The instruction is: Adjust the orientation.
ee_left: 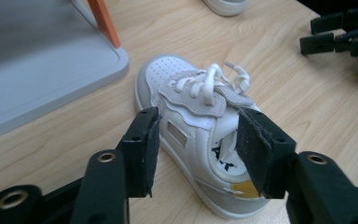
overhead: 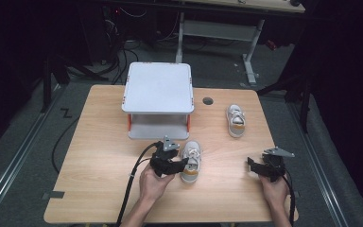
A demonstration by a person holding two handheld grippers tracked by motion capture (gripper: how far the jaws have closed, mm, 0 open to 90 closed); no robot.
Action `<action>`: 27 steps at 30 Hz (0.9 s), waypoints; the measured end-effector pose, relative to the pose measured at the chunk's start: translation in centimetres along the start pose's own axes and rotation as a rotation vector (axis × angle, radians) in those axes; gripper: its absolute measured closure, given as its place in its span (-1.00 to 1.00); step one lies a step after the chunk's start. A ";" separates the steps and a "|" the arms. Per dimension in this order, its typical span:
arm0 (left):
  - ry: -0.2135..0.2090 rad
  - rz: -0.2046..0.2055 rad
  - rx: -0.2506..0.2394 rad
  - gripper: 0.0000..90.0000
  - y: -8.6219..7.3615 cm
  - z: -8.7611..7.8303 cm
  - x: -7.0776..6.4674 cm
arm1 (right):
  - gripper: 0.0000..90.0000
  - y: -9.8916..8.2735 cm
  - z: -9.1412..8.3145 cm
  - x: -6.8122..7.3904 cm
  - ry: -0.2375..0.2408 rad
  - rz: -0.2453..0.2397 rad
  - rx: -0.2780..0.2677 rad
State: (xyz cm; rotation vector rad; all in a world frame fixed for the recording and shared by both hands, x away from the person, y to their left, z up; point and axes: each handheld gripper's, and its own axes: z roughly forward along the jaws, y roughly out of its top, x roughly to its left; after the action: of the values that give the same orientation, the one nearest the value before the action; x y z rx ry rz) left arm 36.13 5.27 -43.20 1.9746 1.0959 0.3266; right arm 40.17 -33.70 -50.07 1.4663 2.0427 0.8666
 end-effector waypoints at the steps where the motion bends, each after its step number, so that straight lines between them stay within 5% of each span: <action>1: -0.001 -0.002 -0.005 0.07 0.0 -0.2 0.3 | -0.33 0.0 0.0 0.0 0.000 0.000 0.000; 16: 0.081 -0.062 -0.054 -0.08 -1.3 -1.8 3.8 | -0.33 0.0 0.0 0.0 0.000 0.000 0.000; 20: 0.111 -0.126 -0.086 -0.08 -2.3 -2.5 5.6 | -0.33 0.0 0.0 0.0 0.001 -0.001 0.000; 27: 0.180 -0.135 -0.091 -0.08 -3.6 -2.8 7.5 | -0.33 0.0 0.0 0.0 0.000 0.000 0.000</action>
State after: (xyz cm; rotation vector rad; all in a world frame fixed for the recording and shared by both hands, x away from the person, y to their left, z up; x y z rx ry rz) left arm 36.81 13.77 -45.45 1.8075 1.2985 0.4797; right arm 40.22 -33.67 -50.07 1.4663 2.0429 0.8661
